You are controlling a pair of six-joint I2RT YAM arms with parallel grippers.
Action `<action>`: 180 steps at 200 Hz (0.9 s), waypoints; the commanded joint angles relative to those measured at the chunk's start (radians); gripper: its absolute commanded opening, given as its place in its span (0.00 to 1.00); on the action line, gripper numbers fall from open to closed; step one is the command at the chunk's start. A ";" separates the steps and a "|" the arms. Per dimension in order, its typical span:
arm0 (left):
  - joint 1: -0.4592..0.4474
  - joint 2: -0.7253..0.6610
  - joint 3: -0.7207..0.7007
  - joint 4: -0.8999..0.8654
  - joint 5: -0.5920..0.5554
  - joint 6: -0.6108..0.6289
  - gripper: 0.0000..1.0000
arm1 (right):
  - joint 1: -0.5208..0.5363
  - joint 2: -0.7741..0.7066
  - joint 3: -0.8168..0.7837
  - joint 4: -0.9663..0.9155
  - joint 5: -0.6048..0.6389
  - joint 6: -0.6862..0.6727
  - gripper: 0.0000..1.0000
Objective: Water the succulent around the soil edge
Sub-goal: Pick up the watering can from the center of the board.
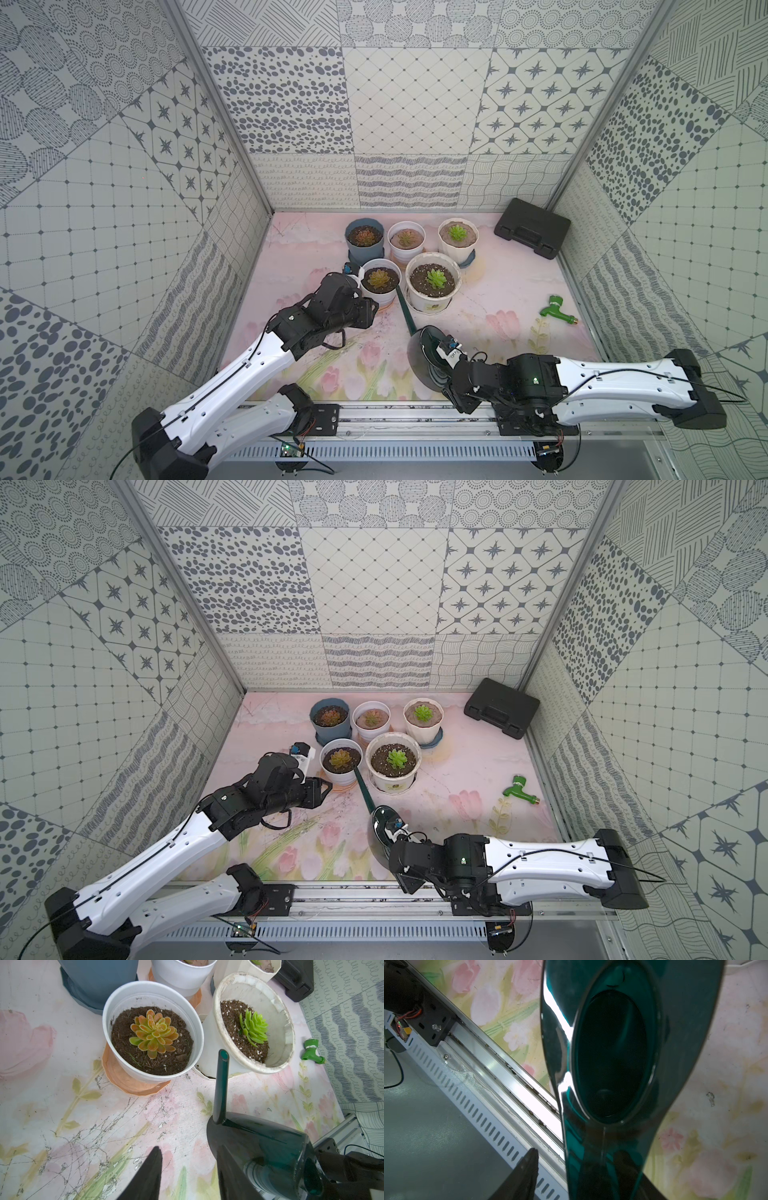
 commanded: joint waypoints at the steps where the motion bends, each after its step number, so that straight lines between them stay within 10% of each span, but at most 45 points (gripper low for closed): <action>1: -0.007 -0.031 -0.026 0.067 0.020 -0.021 0.47 | 0.012 0.005 -0.027 0.067 0.023 0.042 0.54; 180: -0.008 -0.071 -0.076 0.133 0.078 -0.033 0.48 | 0.053 -0.281 -0.345 0.595 -0.159 -0.155 0.40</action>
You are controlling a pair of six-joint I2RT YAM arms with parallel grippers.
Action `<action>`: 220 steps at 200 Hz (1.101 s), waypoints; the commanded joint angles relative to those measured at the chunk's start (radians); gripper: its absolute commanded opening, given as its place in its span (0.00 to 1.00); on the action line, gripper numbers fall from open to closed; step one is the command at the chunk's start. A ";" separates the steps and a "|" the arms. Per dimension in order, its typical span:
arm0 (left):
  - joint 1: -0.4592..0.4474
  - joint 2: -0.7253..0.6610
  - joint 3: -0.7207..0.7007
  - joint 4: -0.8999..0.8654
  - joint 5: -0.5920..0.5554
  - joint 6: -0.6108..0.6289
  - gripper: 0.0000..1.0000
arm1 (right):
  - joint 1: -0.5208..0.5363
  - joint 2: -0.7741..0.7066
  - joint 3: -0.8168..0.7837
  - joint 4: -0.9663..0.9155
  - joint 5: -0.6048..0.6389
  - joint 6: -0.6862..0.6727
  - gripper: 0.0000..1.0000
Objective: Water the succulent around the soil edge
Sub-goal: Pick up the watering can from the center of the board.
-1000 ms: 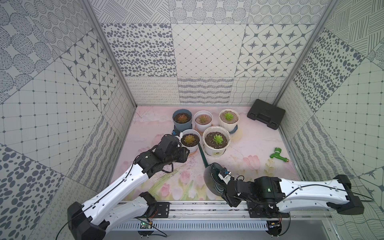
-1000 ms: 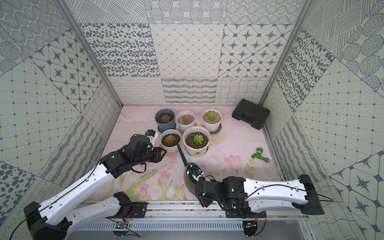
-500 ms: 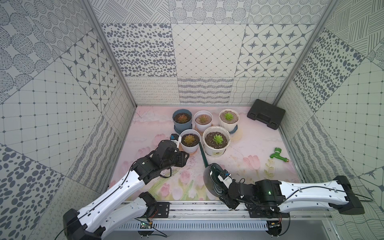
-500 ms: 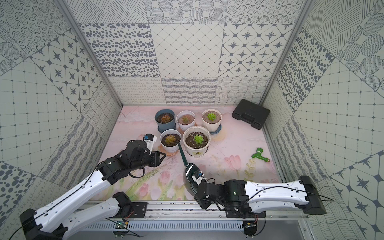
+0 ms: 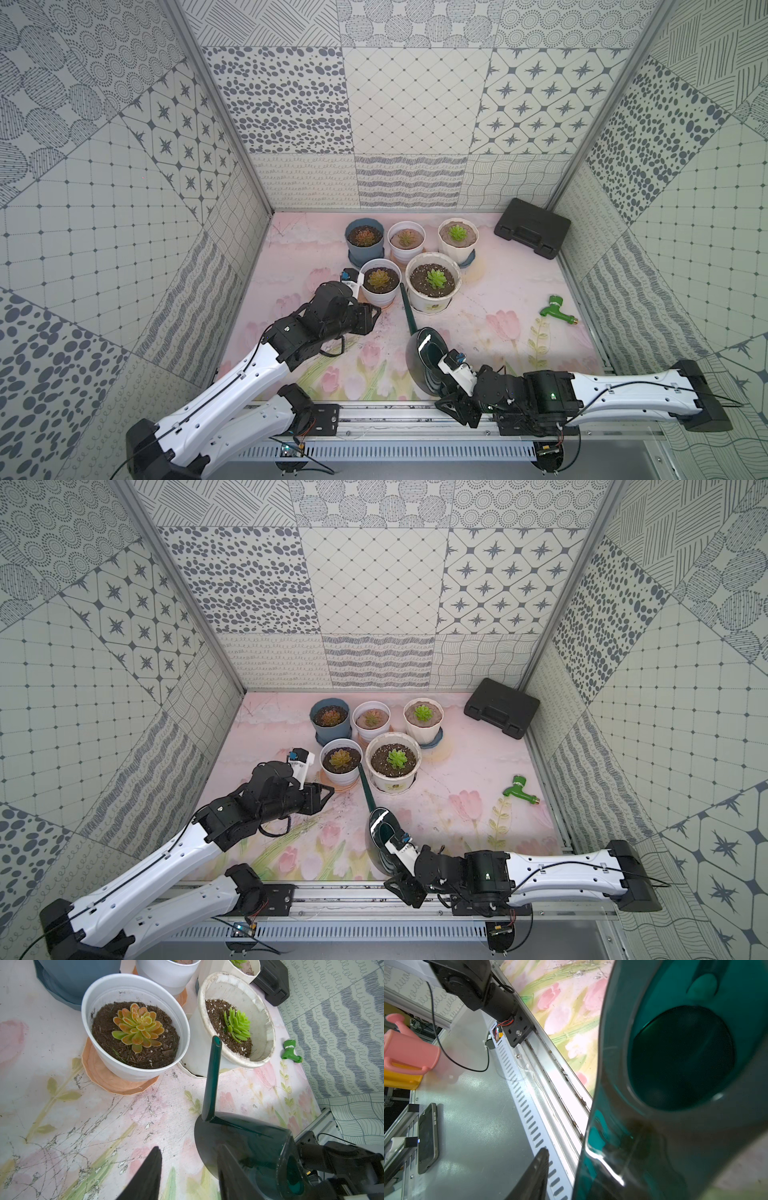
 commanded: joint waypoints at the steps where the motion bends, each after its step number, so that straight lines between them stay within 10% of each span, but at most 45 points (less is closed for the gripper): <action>1: -0.003 -0.001 0.006 0.045 0.019 -0.015 0.48 | 0.012 0.016 0.009 0.114 -0.018 -0.048 0.39; 134: -0.004 -0.004 0.051 0.003 0.017 0.011 0.48 | 0.017 0.087 0.092 0.140 0.065 -0.053 0.00; 220: -0.003 -0.061 0.222 -0.169 -0.037 0.099 0.49 | 0.017 0.026 0.250 0.013 -0.019 -0.057 0.00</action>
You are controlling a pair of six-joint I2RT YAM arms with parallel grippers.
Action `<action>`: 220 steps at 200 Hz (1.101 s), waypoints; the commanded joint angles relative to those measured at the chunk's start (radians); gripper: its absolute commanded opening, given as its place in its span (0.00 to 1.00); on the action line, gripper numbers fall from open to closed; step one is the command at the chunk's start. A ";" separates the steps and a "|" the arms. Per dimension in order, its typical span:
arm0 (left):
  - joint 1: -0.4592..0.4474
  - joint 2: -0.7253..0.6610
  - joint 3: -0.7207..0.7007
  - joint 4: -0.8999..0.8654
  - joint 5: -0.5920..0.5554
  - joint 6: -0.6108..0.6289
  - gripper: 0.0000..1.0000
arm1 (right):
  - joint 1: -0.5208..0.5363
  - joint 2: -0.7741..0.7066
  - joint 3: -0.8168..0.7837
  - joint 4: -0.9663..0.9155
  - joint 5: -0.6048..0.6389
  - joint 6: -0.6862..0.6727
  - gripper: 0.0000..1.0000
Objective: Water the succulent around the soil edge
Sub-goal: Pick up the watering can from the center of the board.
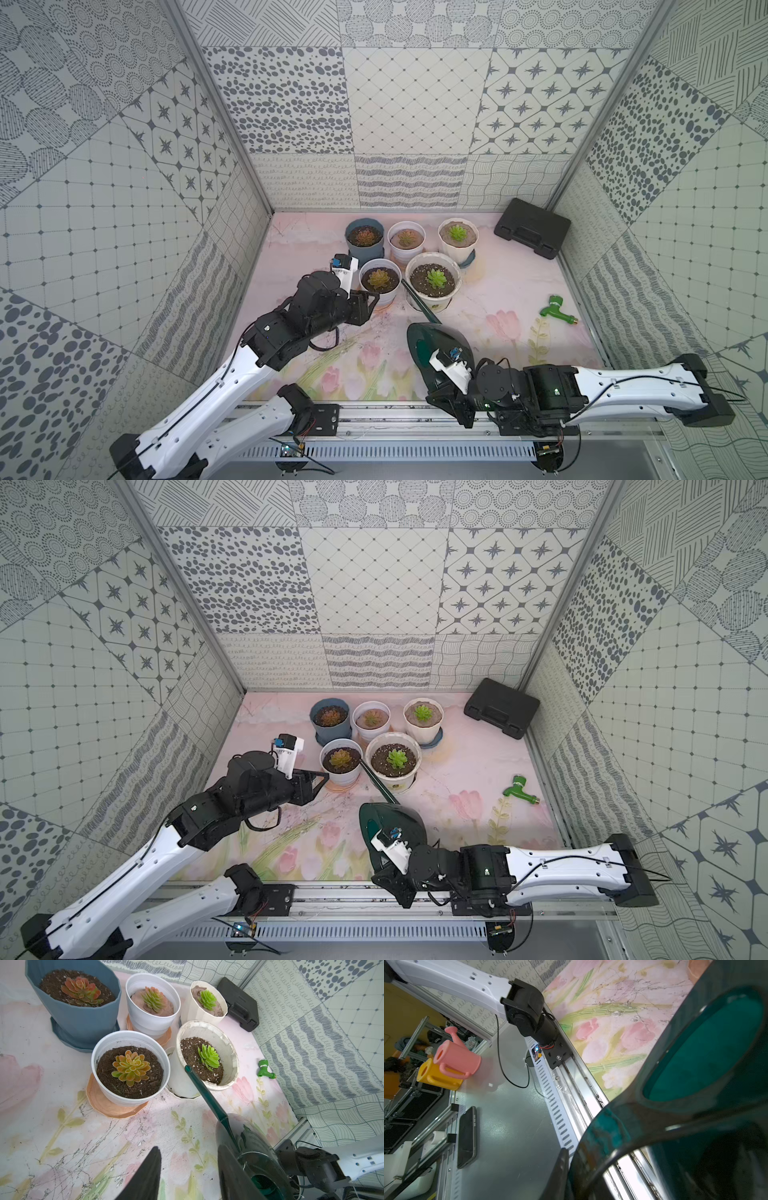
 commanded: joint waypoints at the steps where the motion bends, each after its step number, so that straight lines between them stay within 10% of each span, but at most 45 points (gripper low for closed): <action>1: -0.003 -0.025 0.033 -0.086 -0.024 0.062 0.49 | 0.001 -0.035 0.058 0.024 0.005 -0.013 0.00; 103: -0.002 -0.059 0.064 -0.110 0.014 0.087 0.50 | -0.042 0.027 0.308 -0.247 0.038 0.036 0.00; 184: -0.008 -0.094 -0.056 0.064 0.159 0.080 0.50 | -0.043 -0.072 0.012 0.423 0.184 -0.046 0.00; 220: -0.007 -0.081 -0.037 0.027 0.077 0.096 0.52 | -0.043 0.026 -0.036 0.572 0.039 -0.081 0.00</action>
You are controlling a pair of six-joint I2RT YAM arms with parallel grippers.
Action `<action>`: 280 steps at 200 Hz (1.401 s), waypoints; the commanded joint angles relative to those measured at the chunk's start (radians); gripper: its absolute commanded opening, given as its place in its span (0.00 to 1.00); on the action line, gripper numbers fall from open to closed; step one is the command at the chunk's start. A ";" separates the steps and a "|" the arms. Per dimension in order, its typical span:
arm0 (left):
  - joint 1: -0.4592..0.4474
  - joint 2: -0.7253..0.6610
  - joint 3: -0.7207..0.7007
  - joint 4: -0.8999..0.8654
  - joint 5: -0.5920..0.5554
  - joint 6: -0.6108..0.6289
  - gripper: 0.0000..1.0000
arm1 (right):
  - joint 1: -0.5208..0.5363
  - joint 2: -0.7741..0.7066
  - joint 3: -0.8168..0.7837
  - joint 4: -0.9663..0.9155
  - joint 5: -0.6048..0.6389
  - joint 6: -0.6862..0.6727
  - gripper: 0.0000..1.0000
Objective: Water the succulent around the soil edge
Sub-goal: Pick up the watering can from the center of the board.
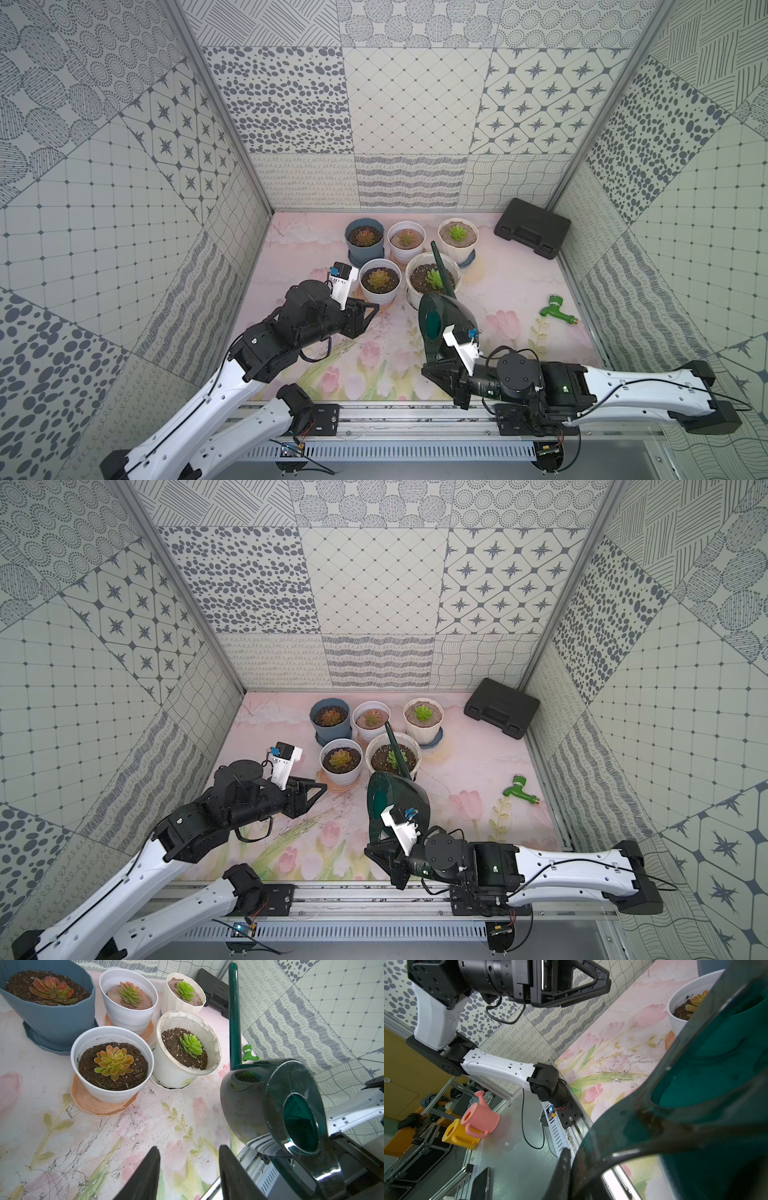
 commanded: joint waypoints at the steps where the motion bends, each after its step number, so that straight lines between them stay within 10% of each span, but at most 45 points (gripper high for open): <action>1: -0.002 0.008 0.019 0.039 -0.032 0.025 0.52 | 0.000 0.057 0.005 0.276 -0.091 -0.075 0.00; 83: 0.010 0.152 0.047 0.223 -0.033 -0.010 0.69 | -0.127 0.072 -0.076 0.436 -0.492 0.055 0.00; 171: 0.055 0.286 -0.063 0.551 0.023 -0.097 0.72 | -0.168 0.025 -0.093 0.467 -0.626 0.058 0.00; 246: 0.101 0.278 -0.199 0.775 0.174 -0.182 0.66 | -0.168 0.028 -0.093 0.506 -0.657 0.023 0.00; 280: 0.102 0.285 -0.254 0.862 0.212 -0.218 0.48 | -0.170 0.025 -0.088 0.514 -0.663 0.013 0.00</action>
